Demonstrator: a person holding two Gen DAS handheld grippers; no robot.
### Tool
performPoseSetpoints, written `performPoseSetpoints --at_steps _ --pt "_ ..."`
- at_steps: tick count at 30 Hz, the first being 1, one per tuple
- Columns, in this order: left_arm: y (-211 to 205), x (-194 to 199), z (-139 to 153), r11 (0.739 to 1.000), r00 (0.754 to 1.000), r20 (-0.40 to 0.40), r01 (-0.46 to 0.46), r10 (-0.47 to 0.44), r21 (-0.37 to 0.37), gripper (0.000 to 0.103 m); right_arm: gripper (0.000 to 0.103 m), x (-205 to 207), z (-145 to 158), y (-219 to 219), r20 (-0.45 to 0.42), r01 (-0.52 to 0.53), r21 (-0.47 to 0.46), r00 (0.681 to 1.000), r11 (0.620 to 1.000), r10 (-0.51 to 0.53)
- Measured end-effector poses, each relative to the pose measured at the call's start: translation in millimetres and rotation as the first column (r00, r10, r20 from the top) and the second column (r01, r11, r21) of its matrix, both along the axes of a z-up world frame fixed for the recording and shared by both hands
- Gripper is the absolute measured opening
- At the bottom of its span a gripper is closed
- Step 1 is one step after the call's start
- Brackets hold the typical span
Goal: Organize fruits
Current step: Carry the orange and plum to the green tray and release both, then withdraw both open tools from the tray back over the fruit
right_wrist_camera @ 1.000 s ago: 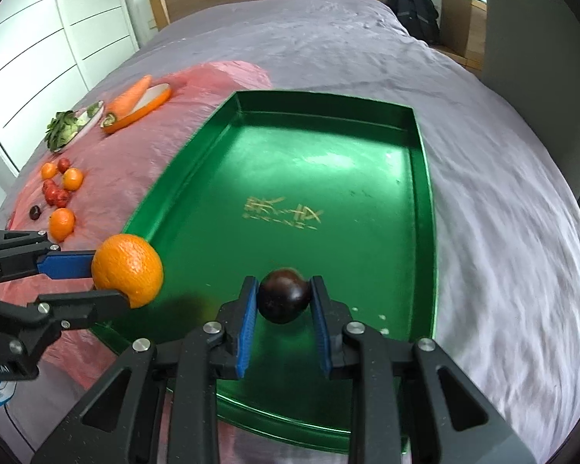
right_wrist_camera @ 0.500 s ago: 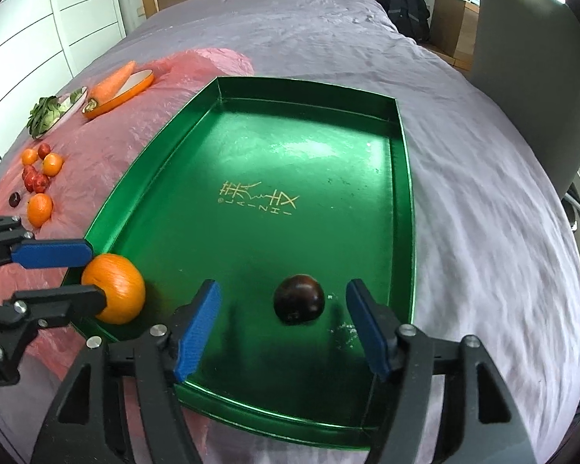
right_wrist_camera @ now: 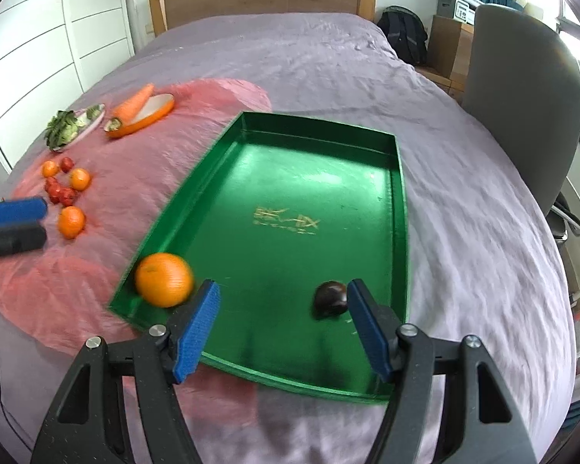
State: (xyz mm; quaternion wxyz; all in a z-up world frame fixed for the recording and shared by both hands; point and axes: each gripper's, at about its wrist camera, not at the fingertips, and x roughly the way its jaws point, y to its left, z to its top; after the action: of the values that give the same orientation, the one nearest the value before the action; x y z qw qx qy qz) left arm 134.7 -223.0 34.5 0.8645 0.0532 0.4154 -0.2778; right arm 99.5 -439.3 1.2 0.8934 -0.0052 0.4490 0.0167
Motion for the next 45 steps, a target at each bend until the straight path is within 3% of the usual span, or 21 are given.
performPoseSetpoints --at_steps 6,17,20,33,45 --pt "57 -10 7 0.992 0.990 0.058 -0.128 0.127 0.020 0.039 0.103 -17 7 24 0.010 -0.023 0.028 1.000 0.999 0.023" --pt "158 -32 -2 0.950 0.950 0.048 -0.310 0.308 0.032 0.039 0.103 -31 14 88 0.028 -0.130 0.069 0.991 0.989 0.128" --pt "183 -36 -3 0.935 0.935 0.035 -0.353 0.352 0.024 0.049 0.103 -32 13 107 0.027 -0.153 0.081 0.988 0.985 0.152" --pt "231 -40 -22 0.891 0.895 0.055 -0.446 0.443 0.082 0.051 0.103 -27 11 171 0.031 -0.218 0.127 0.976 0.967 0.216" --pt "253 -26 -43 0.889 0.892 0.015 -0.452 0.452 0.081 0.051 0.103 -5 1 217 0.028 -0.262 0.114 0.965 0.958 0.260"
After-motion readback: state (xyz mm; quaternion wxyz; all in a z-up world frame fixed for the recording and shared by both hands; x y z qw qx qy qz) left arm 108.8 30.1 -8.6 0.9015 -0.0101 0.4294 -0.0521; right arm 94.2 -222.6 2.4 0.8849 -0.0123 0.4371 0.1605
